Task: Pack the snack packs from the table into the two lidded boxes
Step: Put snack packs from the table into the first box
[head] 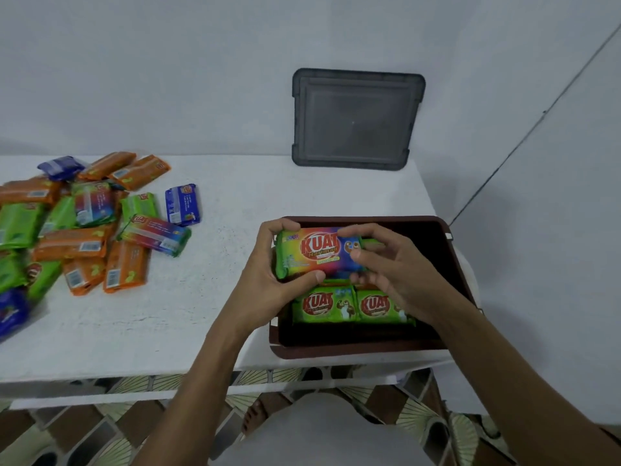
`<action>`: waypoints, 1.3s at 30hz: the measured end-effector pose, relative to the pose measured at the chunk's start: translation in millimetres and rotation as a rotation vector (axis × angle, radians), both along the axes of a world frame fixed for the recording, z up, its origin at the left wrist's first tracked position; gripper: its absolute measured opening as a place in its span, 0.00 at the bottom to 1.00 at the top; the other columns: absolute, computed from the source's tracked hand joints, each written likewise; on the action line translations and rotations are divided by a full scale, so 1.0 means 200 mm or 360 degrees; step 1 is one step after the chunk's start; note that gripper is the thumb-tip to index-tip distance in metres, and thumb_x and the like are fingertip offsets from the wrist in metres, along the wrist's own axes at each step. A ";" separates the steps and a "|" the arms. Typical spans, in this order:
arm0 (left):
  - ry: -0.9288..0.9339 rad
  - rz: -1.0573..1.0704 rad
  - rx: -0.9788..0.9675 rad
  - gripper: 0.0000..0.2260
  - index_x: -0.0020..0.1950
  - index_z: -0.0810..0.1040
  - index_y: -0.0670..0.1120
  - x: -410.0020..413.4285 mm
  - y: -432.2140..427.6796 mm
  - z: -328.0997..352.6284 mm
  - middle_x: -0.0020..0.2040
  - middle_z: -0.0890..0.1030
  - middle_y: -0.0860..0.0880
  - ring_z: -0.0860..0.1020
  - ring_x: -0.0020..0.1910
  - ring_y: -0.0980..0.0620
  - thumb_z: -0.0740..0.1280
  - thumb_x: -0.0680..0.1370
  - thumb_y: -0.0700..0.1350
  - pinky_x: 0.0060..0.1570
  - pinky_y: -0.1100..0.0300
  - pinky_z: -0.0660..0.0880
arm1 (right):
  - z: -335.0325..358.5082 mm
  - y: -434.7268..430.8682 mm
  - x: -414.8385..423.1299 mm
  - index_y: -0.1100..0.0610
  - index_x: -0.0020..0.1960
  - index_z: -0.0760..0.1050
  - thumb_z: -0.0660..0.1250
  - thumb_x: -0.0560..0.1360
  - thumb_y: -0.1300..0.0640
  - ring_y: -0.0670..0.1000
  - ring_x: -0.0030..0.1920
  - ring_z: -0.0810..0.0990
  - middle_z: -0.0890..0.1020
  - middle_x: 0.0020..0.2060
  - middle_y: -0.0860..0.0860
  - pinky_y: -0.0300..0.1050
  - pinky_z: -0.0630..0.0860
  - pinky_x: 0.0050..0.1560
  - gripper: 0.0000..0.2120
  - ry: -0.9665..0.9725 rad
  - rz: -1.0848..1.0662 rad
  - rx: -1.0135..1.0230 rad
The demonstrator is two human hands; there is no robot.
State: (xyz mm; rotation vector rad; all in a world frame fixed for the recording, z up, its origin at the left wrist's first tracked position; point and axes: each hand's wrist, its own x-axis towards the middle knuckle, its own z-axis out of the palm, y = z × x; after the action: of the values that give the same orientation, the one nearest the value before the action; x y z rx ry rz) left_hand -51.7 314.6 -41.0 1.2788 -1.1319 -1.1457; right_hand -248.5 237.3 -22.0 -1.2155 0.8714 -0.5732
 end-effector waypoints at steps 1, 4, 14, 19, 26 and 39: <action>-0.0113 -0.0031 -0.0009 0.28 0.63 0.66 0.57 0.00 -0.01 -0.01 0.56 0.78 0.58 0.80 0.54 0.59 0.75 0.68 0.45 0.45 0.61 0.80 | 0.00 0.00 -0.03 0.53 0.59 0.78 0.66 0.77 0.61 0.60 0.56 0.80 0.80 0.57 0.55 0.50 0.81 0.48 0.11 0.0003 -0.0014 0.0015; -0.0575 -0.0061 -0.0076 0.29 0.67 0.66 0.60 0.00 -0.02 -0.04 0.59 0.76 0.63 0.76 0.57 0.65 0.73 0.69 0.56 0.50 0.68 0.78 | 0.01 0.00 -0.14 0.52 0.59 0.78 0.66 0.77 0.61 0.59 0.55 0.81 0.81 0.56 0.53 0.53 0.82 0.49 0.12 0.0189 -0.0051 -0.0076; -0.1233 0.0294 -0.0309 0.18 0.66 0.73 0.54 0.08 -0.04 -0.27 0.70 0.69 0.53 0.65 0.68 0.58 0.64 0.78 0.56 0.67 0.54 0.66 | -0.08 -0.02 -0.43 0.48 0.58 0.75 0.65 0.78 0.63 0.49 0.48 0.82 0.76 0.58 0.51 0.42 0.82 0.41 0.13 0.0967 0.0173 -0.0292; -0.1313 0.0295 -0.0371 0.15 0.64 0.75 0.51 0.08 -0.04 -0.30 0.70 0.69 0.51 0.64 0.67 0.59 0.64 0.78 0.53 0.65 0.56 0.66 | -0.25 -0.04 -0.37 0.49 0.56 0.74 0.66 0.77 0.64 0.53 0.58 0.78 0.71 0.64 0.53 0.48 0.84 0.45 0.13 0.1149 0.0131 -0.0201; -0.1334 0.0294 -0.0371 0.14 0.62 0.77 0.51 0.08 -0.03 -0.32 0.70 0.70 0.50 0.67 0.68 0.52 0.61 0.79 0.54 0.65 0.51 0.69 | -0.31 -0.07 -0.31 0.50 0.65 0.71 0.67 0.77 0.61 0.57 0.63 0.75 0.71 0.68 0.56 0.49 0.78 0.60 0.18 0.1802 0.0395 -0.0668; -0.1256 0.0352 -0.0357 0.16 0.60 0.77 0.49 0.08 0.00 -0.33 0.71 0.68 0.52 0.67 0.67 0.54 0.58 0.80 0.55 0.61 0.60 0.68 | -0.11 -0.04 -0.17 0.46 0.67 0.70 0.62 0.78 0.43 0.50 0.50 0.81 0.82 0.54 0.50 0.48 0.81 0.49 0.19 0.1931 0.0446 -0.1056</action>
State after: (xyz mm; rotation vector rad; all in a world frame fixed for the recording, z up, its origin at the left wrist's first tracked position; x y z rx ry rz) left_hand -34.9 313.7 -107.7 1.6758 -1.5744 -0.3141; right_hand -283.5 230.1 -44.7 -2.3202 1.5176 0.2224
